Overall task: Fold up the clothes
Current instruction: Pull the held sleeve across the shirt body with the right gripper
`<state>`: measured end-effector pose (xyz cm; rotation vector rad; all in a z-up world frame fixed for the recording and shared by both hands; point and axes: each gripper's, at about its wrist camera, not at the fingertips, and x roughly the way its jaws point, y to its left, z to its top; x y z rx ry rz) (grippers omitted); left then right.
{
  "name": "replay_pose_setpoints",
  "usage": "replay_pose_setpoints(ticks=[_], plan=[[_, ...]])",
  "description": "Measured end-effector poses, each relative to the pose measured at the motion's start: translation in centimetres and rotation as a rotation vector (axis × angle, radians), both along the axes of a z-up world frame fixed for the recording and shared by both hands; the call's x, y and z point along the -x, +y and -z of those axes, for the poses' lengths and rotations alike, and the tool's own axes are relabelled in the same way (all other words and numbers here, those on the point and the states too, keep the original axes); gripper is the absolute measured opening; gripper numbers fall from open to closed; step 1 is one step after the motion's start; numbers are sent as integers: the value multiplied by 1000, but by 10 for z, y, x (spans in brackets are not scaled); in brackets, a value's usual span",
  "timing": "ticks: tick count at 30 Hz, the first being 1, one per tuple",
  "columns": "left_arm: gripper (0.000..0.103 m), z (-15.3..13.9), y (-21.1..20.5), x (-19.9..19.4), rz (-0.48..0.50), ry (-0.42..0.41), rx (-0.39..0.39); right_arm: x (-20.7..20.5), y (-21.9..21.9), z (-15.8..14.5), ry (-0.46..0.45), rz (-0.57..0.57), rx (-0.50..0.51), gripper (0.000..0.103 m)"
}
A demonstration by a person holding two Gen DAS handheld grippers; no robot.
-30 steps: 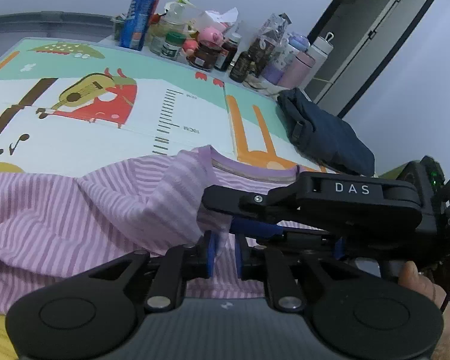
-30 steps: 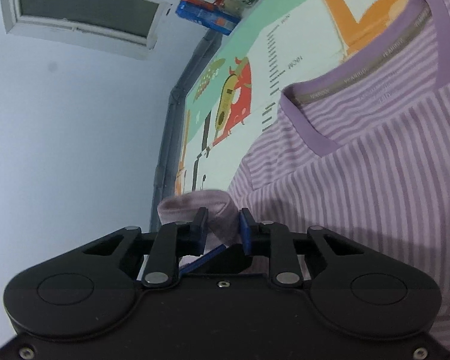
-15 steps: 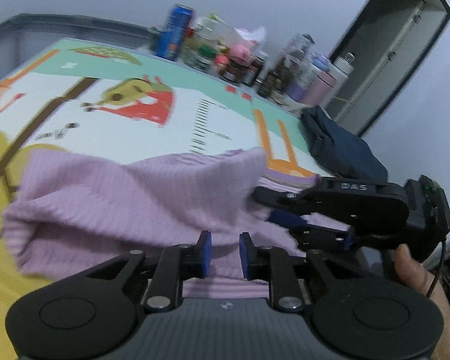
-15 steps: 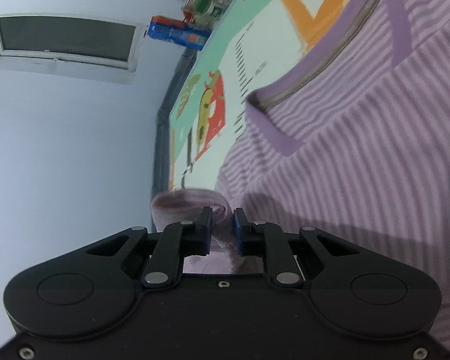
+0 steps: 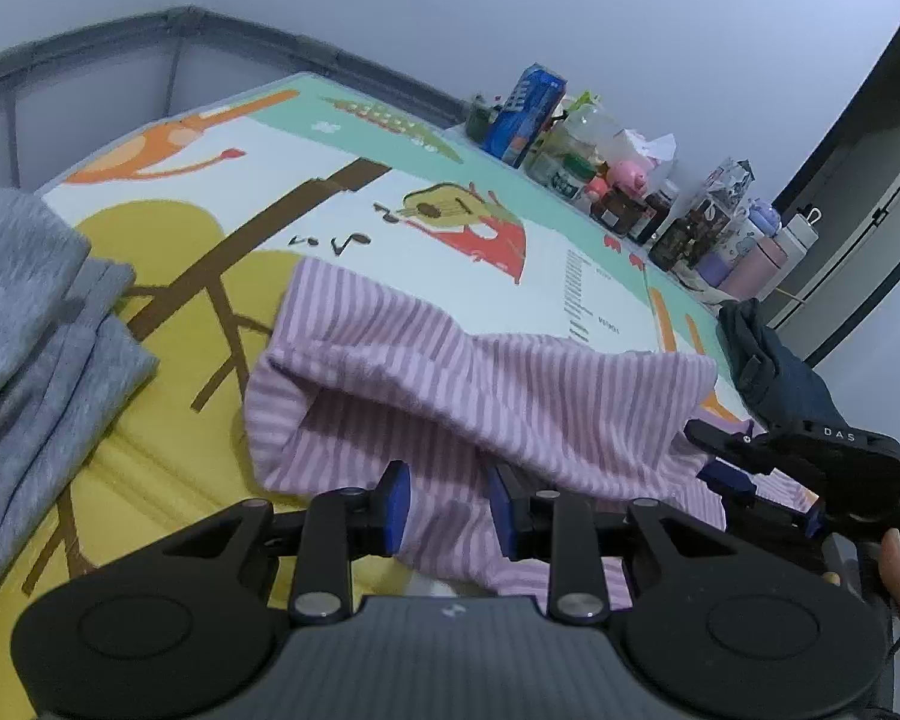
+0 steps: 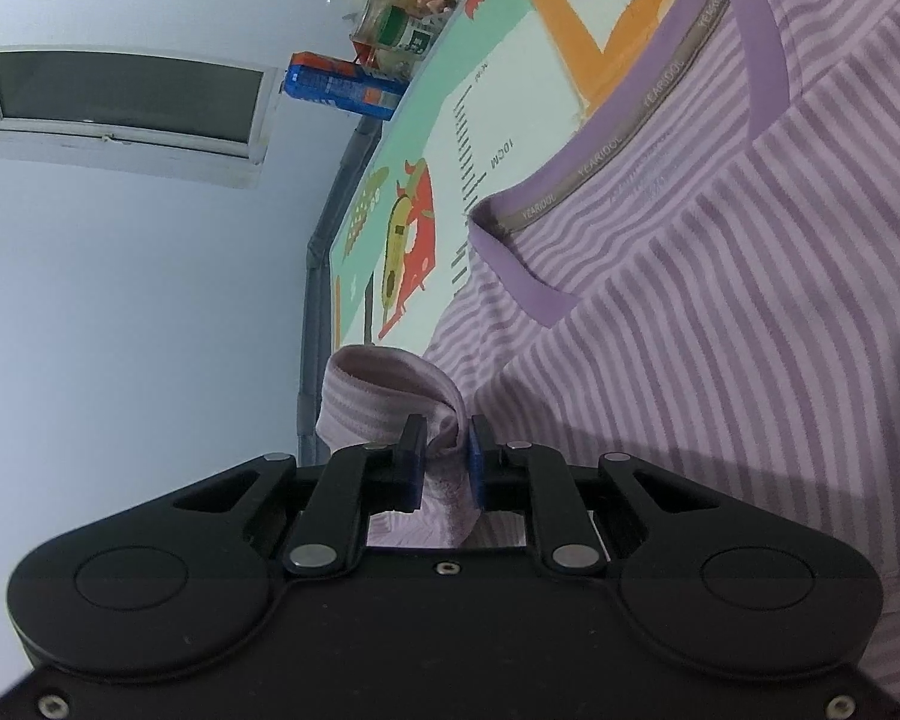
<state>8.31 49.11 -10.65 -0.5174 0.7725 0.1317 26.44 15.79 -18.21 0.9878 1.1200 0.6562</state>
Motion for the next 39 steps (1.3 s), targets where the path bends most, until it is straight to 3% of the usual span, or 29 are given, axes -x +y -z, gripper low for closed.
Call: replay_pose_setpoints(ticks=[3,10,13,15,17,20,25,27,36,39], plan=[[32,6,-2,-7,2,31,-18,0,3,0,2,-9,1,17],[32,17,-3,-11,2,82,-21,1,9,-14,-45,-34,48,49],[32,17,-3,-12,-4,91,-16,-1,11,-16,-50,-33,51,49],[32,16,-2,-13,-10,96,-10,-1,12,-16,-50,-30,61,40],[33,16,-1,-14,-18,100,-1,-1,13,-16,-47,-26,71,20],[33,16,-1,-15,-27,103,9,4,9,-15,-25,-11,70,12],[35,15,-1,-17,-39,106,10,17,-1,-19,-20,-18,143,12],[35,15,-4,-18,-40,107,-3,21,-8,-16,-9,-11,128,9],[40,13,-19,-21,-33,115,-82,15,-27,11,128,119,-236,6],[42,13,-20,-21,-35,117,-88,15,-32,12,117,138,-236,6]])
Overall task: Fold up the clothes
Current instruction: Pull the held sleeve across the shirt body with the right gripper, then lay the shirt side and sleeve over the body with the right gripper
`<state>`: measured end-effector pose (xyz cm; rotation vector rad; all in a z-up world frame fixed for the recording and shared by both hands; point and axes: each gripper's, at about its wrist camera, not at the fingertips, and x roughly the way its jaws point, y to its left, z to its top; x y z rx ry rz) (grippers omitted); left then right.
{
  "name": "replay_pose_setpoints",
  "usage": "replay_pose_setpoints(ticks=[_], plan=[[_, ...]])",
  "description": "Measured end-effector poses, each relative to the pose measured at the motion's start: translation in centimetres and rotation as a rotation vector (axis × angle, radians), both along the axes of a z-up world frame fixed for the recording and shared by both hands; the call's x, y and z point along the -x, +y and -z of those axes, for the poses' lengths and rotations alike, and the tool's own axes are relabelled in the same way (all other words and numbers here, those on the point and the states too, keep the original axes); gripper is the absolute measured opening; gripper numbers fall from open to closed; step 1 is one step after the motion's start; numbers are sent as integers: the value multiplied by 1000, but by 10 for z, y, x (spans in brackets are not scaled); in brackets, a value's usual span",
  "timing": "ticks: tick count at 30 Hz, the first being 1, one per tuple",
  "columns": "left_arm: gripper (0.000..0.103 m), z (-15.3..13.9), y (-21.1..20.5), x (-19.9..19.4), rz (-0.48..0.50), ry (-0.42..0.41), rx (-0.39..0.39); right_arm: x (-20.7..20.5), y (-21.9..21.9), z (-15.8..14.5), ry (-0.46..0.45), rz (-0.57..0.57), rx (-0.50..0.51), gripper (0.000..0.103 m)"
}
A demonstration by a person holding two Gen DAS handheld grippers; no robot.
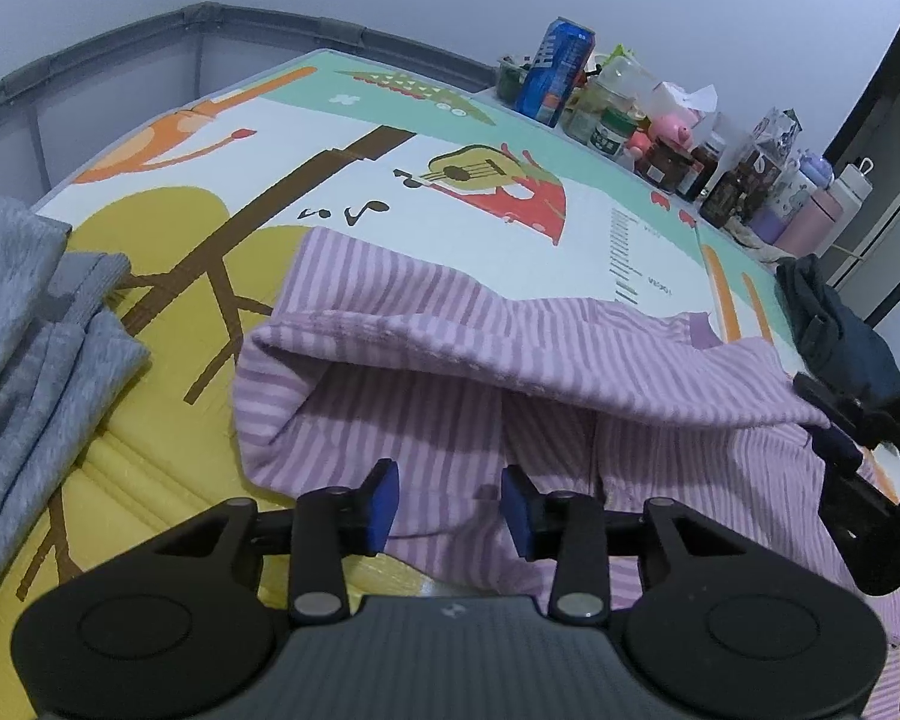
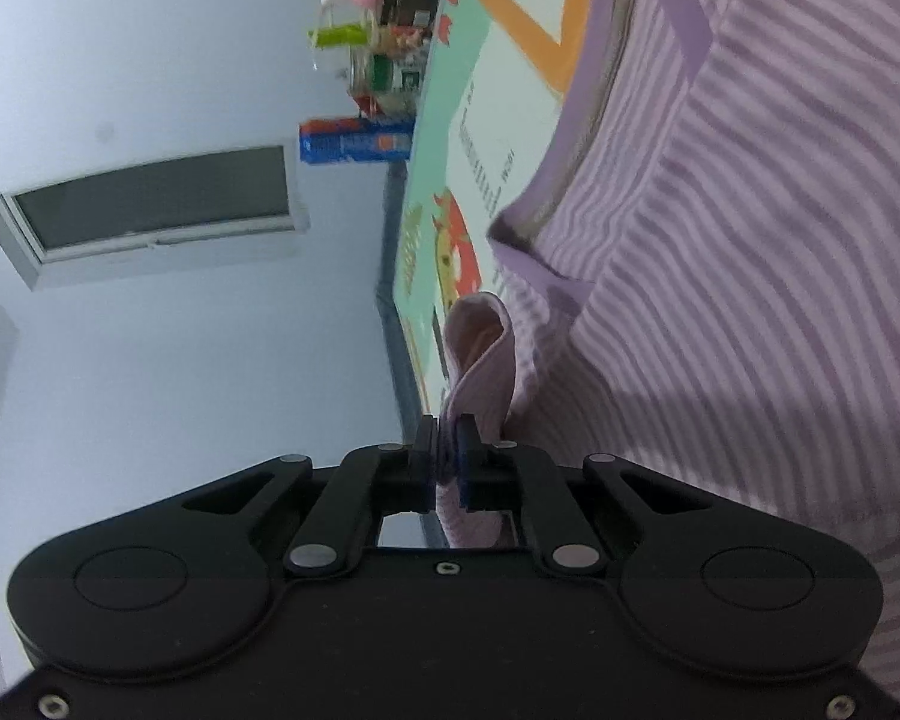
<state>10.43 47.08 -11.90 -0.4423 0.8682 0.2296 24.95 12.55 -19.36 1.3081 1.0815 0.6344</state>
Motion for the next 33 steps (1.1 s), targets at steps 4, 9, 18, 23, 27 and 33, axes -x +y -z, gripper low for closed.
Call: replay_pose_setpoints(ticks=[4,9,18,23,27,33], plan=[[45,0,-2,0,-1,0,-5,-2,3,-7,-37,-61,106,11],[45,0,-4,-1,-1,0,-10,-10,12,-14,-52,-109,198,15],[46,0,-3,-2,-1,4,-11,-3,19,-23,-89,-103,339,5],[47,-1,-5,-2,-7,7,-17,-1,17,-36,-131,-64,241,4],[50,-3,-7,-3,-15,11,-12,-7,8,-46,-139,-5,116,4],[52,-5,-15,-6,-17,17,-24,-12,-24,-58,-173,99,26,4]])
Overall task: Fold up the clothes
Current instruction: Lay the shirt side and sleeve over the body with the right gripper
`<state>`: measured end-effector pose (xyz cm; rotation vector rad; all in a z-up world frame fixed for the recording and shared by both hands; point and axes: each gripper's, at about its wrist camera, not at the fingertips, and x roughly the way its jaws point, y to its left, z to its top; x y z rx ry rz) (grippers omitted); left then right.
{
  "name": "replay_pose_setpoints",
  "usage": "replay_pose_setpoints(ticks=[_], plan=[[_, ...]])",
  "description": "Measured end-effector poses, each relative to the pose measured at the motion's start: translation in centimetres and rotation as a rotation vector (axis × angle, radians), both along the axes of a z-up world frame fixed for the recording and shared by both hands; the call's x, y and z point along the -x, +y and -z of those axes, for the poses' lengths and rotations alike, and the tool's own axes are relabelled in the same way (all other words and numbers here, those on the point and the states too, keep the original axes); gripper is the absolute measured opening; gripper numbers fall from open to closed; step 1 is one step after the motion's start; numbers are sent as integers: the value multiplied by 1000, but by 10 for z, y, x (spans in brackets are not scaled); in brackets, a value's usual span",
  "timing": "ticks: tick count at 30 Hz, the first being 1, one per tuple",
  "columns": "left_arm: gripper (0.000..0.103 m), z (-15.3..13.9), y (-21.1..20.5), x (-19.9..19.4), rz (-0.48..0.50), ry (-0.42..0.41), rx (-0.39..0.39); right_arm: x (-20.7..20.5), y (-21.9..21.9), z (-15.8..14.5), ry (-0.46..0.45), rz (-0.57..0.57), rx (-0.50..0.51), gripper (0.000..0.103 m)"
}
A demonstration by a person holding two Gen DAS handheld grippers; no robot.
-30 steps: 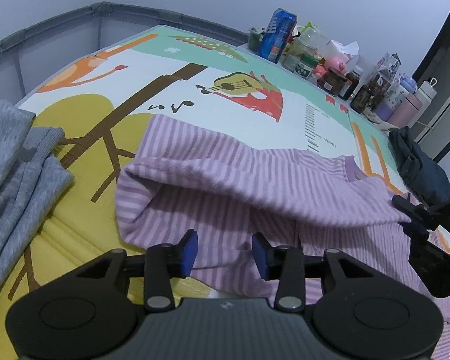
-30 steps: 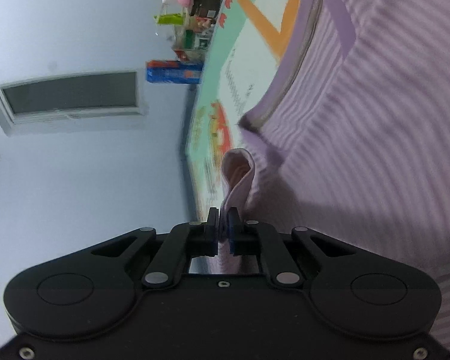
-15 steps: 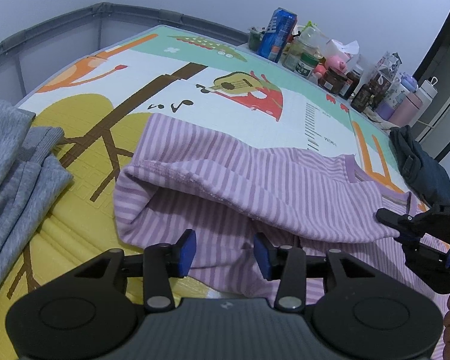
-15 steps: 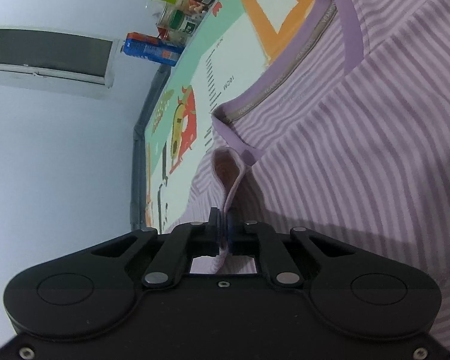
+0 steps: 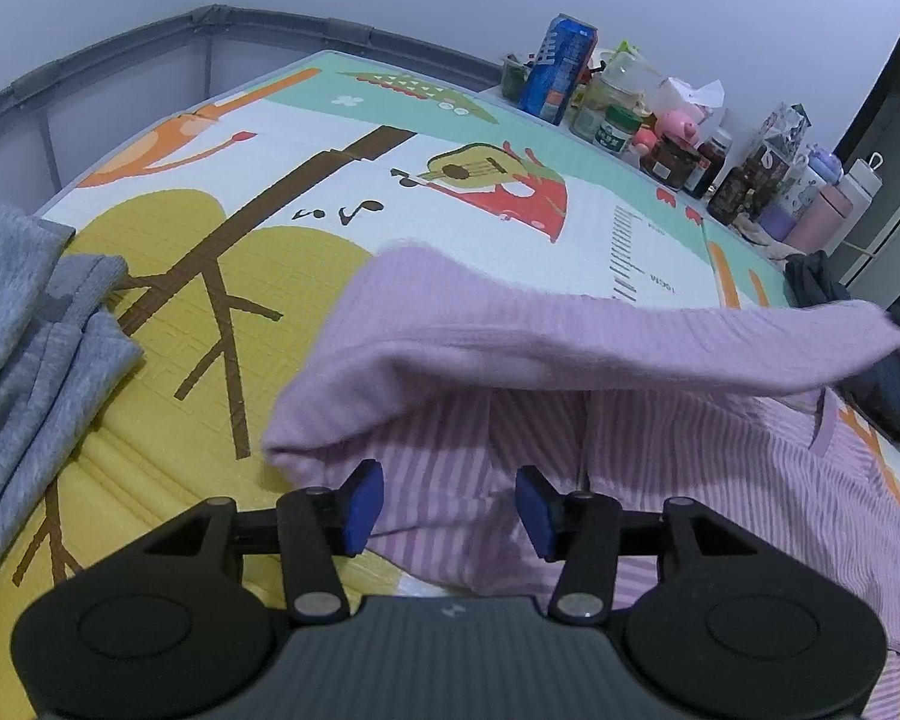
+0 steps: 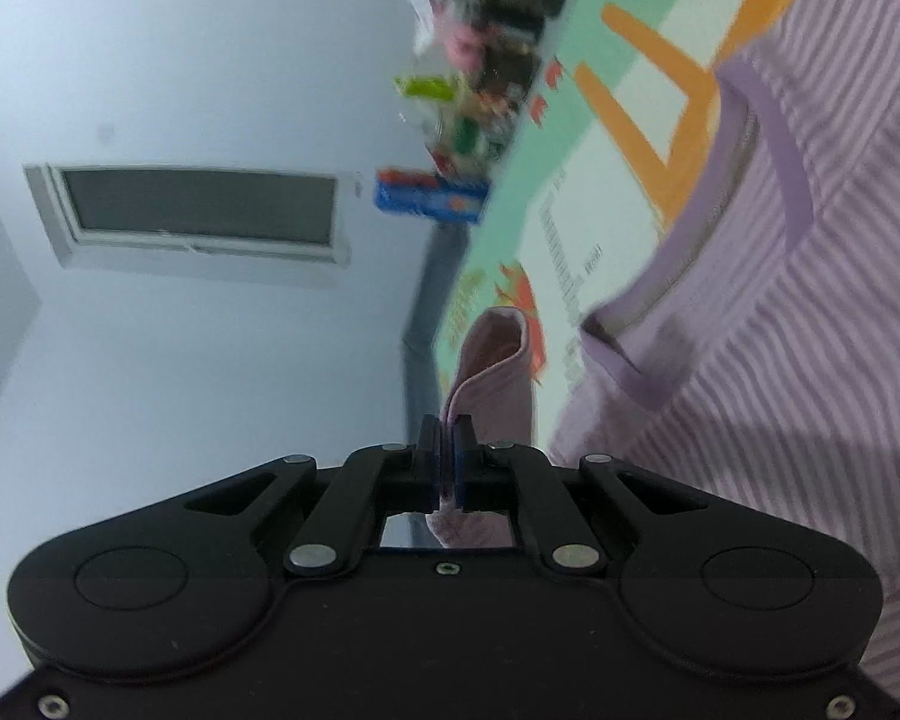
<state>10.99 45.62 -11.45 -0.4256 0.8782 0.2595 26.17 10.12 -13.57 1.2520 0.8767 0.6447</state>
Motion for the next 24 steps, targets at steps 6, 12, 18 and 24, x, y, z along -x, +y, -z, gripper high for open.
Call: replay_pose_setpoints(ticks=[6,12,18,24], plan=[[53,0,-15,-4,13,3,-14,-3,-44,-8,-29,97,-49,4],[54,-1,-36,-6,39,2,-41,-12,-88,-20,-74,167,-48,4],[58,-6,-63,-9,86,-12,-91,-14,-135,-25,-97,237,-42,4],[59,-7,-84,-8,117,-20,-110,-8,-172,-27,-125,288,-53,4]])
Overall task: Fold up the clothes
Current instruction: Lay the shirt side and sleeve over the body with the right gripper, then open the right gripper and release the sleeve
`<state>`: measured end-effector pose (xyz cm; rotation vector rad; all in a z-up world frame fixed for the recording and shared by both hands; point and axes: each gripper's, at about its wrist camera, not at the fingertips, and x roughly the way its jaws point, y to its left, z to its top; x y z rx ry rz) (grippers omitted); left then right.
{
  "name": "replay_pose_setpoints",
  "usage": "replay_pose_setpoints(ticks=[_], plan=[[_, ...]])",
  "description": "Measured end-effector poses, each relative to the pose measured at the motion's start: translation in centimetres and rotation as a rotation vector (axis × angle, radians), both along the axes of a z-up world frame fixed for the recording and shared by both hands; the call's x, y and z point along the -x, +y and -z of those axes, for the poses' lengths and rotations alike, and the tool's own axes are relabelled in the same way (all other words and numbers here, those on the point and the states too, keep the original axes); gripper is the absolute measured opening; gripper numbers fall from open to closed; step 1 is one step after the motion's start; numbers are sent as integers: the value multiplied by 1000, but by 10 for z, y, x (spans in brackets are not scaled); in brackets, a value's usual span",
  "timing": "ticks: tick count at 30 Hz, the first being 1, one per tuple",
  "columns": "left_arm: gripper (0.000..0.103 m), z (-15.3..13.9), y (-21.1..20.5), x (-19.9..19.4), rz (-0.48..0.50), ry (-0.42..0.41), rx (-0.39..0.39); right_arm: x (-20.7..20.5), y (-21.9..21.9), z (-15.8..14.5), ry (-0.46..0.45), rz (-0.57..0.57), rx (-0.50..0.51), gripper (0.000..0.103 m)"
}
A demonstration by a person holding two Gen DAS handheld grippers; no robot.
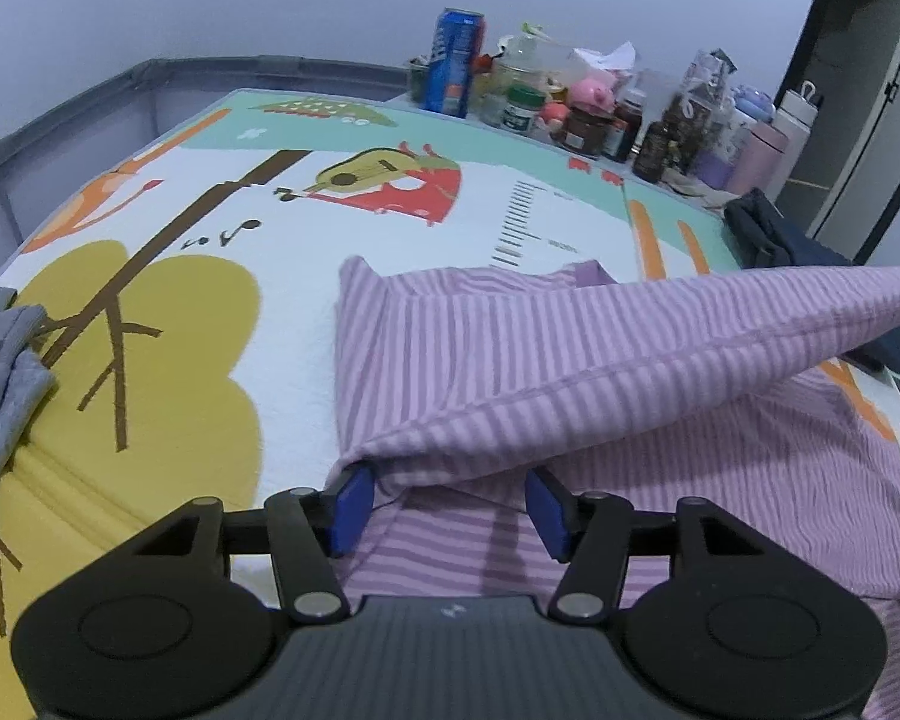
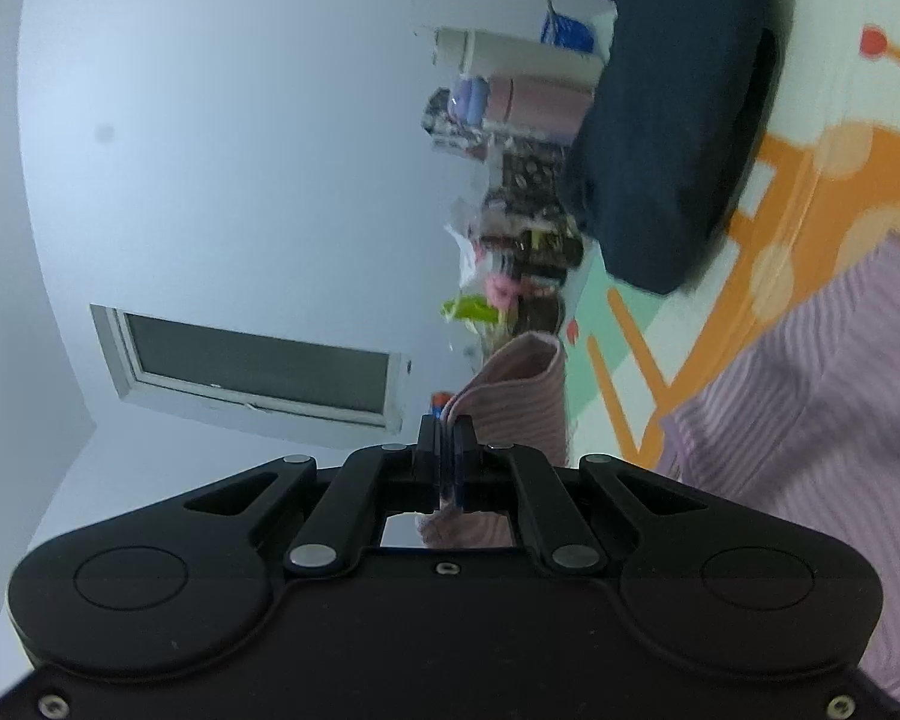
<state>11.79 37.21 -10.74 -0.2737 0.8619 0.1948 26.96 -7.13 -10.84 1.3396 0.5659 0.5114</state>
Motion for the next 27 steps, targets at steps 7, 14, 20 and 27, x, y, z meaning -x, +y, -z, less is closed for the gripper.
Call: replay_pose_setpoints(ticks=[7,14,20,27], plan=[[61,5,-15,2,19,24,-26,15,-27,14,28,-4,102,4],[61,9,-13,8,24,39,-4,32,-52,59,166,17,151,4],[61,9,-11,14,25,48,7,49,-62,88,251,29,172,4],[61,4,-5,21,33,58,21,61,-65,99,303,28,231,4]])
